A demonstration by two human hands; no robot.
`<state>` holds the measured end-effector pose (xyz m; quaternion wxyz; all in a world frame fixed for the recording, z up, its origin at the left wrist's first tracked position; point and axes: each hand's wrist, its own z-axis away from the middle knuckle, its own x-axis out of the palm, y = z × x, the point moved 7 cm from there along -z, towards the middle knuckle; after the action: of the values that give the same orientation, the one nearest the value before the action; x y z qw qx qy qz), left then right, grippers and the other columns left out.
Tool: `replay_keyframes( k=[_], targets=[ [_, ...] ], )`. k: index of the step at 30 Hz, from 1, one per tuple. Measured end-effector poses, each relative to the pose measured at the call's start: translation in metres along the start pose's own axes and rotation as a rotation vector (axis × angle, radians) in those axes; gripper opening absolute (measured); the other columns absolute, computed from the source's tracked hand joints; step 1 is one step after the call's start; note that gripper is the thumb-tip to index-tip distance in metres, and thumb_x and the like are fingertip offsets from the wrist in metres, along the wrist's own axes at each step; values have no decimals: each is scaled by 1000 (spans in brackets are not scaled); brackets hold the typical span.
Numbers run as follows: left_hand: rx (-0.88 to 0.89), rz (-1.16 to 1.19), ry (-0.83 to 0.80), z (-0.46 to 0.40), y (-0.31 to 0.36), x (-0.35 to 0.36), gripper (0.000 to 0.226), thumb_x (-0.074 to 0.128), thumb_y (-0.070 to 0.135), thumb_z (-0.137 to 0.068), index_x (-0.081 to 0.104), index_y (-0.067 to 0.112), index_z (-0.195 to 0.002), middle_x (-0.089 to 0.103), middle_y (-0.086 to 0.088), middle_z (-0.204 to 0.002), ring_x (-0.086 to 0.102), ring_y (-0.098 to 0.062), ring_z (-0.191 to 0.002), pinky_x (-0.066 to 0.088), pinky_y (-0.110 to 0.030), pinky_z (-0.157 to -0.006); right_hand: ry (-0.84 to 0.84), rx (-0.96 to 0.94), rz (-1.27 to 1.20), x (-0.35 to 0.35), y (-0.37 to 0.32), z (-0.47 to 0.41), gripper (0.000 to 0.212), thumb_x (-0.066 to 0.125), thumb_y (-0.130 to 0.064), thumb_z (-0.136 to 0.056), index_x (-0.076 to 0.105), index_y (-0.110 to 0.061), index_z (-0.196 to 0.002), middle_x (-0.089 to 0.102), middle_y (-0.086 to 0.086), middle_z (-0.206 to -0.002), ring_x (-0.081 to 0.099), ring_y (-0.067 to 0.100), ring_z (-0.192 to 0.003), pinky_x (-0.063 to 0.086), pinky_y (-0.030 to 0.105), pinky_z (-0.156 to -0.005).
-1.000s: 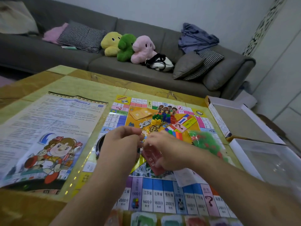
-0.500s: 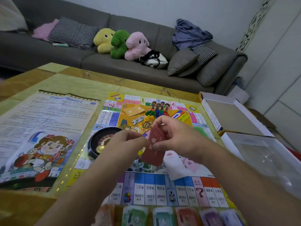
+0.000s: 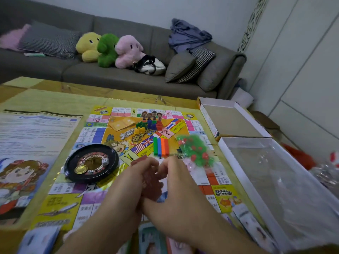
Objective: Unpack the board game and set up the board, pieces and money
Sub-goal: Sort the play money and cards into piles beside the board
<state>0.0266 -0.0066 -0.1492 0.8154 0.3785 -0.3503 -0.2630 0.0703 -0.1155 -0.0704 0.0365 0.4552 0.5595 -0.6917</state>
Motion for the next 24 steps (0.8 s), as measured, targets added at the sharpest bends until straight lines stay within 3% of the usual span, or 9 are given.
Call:
replay_keyframes(
  k=[3, 5, 7, 10, 15, 18, 21, 24],
  targets=[
    [70, 156, 91, 23, 11, 23, 16, 65, 22, -94, 74, 16, -83, 74, -11, -84, 70, -23, -68, 55, -28, -53, -17, 22, -5, -7, 6, 1, 42, 76, -41, -83, 43, -38, -108, 53, -16, -110, 57, 4, -100, 55, 27, -77],
    [117, 173, -15, 35, 9, 35, 22, 62, 26, -97, 76, 20, -82, 75, -10, -89, 73, -23, -77, 56, -36, -64, -32, 21, 22, -9, 9, 1, 42, 76, -38, -86, 43, -42, -111, 56, -20, -110, 57, 1, -101, 52, 21, -75],
    [100, 198, -1, 30, 4, 39, 29, 61, 30, -99, 78, 19, -79, 77, -11, -94, 74, -23, -83, 56, -40, -74, -32, 4, 40, -11, 13, 0, 41, 75, -36, -86, 42, -45, -110, 56, -21, -109, 56, -1, -101, 47, 18, -72],
    [54, 234, 35, 25, -1, 42, 26, 61, 31, -100, 77, 11, -100, 79, -15, -103, 76, -28, -93, 55, -47, -88, -18, -15, 29, -18, 17, -3, 33, 73, -27, -87, 47, -43, -99, 63, -18, -102, 60, 0, -94, 49, 18, -71],
    [94, 25, -41, 22, 4, 49, 32, 70, 27, -83, 79, 17, -113, 80, -6, -109, 77, -20, -96, 57, -39, -82, -10, 39, -17, -35, 36, -19, 21, 75, -25, -86, 57, -31, -95, 71, -12, -90, 68, 3, -83, 62, 31, -74],
    [163, -111, 18, 20, 13, 44, 19, 65, 20, -96, 82, 25, -101, 81, -1, -103, 76, -18, -91, 60, -40, -78, -2, 55, -30, -42, 40, -25, 22, 76, -25, -85, 56, -31, -93, 71, -10, -89, 68, 4, -81, 63, 33, -73],
    [236, -290, 191, 13, 24, 27, 11, 66, 13, -97, 77, 13, -94, 78, -10, -85, 75, -30, -90, 64, -52, -79, -62, -32, 112, -38, 32, -26, 25, 73, -21, -87, 52, -33, -94, 65, -9, -92, 64, 8, -82, 61, 35, -72],
    [214, -383, 222, 11, 29, 17, 8, 65, 1, -96, 72, 1, -92, 71, -19, -67, 72, -30, -67, 65, -45, -61, -177, -45, 299, -33, 36, -27, 27, 74, -23, -89, 51, -35, -99, 58, -13, -103, 58, 8, -92, 60, 38, -80]
  ],
)
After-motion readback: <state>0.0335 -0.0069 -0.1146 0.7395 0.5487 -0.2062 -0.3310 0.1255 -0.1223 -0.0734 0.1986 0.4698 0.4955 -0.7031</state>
